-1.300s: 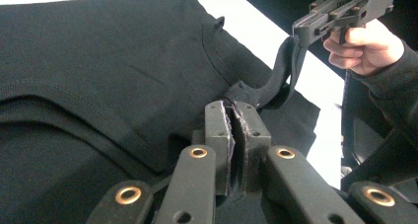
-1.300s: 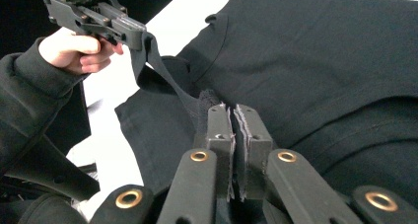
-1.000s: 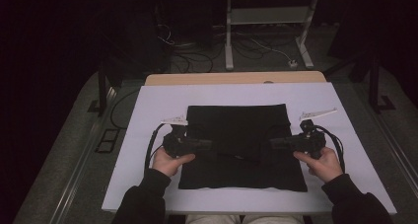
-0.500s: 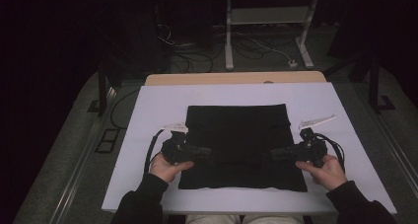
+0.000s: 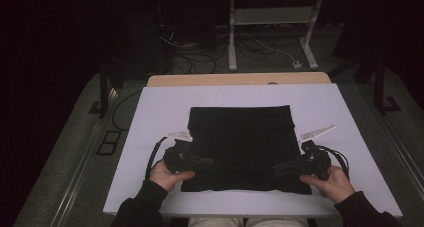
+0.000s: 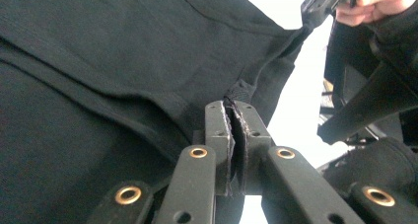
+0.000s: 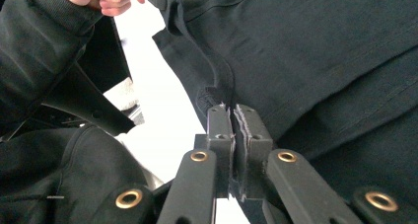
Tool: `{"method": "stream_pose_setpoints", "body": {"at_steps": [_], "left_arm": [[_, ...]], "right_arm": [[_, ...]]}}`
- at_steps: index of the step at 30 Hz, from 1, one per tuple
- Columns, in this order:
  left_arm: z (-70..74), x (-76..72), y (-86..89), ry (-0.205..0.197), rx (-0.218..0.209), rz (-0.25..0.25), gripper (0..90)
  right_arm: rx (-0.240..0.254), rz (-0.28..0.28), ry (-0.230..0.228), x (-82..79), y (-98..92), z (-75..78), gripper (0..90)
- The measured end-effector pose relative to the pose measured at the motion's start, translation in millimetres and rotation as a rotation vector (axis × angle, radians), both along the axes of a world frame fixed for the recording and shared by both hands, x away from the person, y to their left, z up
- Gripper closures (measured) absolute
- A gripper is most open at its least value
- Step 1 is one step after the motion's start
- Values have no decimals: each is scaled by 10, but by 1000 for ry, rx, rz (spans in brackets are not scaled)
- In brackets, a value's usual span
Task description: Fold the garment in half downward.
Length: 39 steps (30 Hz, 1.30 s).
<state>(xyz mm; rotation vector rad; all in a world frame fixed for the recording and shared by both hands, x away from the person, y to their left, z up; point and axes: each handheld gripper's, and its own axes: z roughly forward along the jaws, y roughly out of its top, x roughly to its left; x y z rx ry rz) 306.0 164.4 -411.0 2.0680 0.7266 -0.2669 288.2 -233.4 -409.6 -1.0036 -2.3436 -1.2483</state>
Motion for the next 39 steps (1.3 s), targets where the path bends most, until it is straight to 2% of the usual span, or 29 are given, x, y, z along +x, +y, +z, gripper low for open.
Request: {"method": "stream_pose_setpoints", "body": {"at_steps": [23,39], "left_arm": [[-45,-180,-51,7,70,-101,844],[-147,-222,-120,26,148,-142,840]], "right_arm": [[-24,18,23,-172,-42,-58,842],[-88,50,28,-211,24,-157,835]]}}
